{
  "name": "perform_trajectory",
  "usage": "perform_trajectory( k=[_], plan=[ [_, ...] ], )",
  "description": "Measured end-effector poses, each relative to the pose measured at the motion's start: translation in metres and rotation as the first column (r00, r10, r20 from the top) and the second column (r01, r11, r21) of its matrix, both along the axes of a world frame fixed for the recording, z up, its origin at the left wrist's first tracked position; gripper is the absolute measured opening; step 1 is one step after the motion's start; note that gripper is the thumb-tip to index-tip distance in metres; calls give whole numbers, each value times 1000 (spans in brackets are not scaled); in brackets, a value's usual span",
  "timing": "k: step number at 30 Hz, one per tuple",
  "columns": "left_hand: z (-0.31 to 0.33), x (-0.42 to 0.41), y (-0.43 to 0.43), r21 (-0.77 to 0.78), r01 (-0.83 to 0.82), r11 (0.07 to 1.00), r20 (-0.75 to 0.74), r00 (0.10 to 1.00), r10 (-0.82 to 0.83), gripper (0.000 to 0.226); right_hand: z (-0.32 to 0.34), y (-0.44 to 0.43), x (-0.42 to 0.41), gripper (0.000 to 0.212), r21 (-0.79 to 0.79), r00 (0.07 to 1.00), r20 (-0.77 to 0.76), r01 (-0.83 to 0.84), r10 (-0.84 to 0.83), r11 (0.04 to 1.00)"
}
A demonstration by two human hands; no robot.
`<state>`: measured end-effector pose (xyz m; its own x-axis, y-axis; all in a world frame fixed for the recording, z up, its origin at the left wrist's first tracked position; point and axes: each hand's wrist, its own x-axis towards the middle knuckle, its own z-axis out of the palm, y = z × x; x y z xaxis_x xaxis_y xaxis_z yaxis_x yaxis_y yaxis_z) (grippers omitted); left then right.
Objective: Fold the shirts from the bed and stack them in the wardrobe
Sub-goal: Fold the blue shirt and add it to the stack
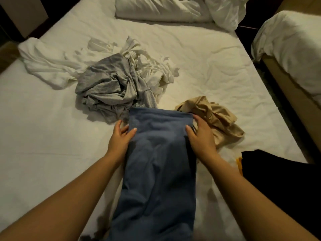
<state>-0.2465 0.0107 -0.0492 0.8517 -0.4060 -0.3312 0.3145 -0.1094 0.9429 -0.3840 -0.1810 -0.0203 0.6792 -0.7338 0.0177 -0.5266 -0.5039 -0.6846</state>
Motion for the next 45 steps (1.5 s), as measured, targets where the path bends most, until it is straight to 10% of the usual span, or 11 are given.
perform_trajectory(
  k=[8, 18, 33, 37, 41, 45],
  plan=[
    [13, -112, 111, 276, 172, 946, -2, 984, -178, 62, 18, 129, -99, 52, -138, 945, -306, -164, 116, 977],
    [45, -198, 193, 678, 96, 729, 370, 812, -451, 62, 46, 243, -197, 57, -139, 886, -434, -248, 166, 959],
    [84, -271, 281, 797, 281, 535, 77, 831, -551, 58, 69, 323, -257, 57, -98, 831, -337, -498, 443, 861],
    [92, -275, 292, 710, 236, 664, 144, 874, -464, 54, 68, 340, -255, 74, 65, 765, -292, -583, 574, 810],
    [92, -291, 295, 321, 130, 938, 119, 977, -177, 47, 70, 347, -256, 84, 114, 738, -292, -604, 608, 789],
    [96, -303, 278, -1, 98, 995, 53, 994, -98, 51, 69, 348, -251, 82, 132, 750, -272, -592, 603, 795]
  ],
)
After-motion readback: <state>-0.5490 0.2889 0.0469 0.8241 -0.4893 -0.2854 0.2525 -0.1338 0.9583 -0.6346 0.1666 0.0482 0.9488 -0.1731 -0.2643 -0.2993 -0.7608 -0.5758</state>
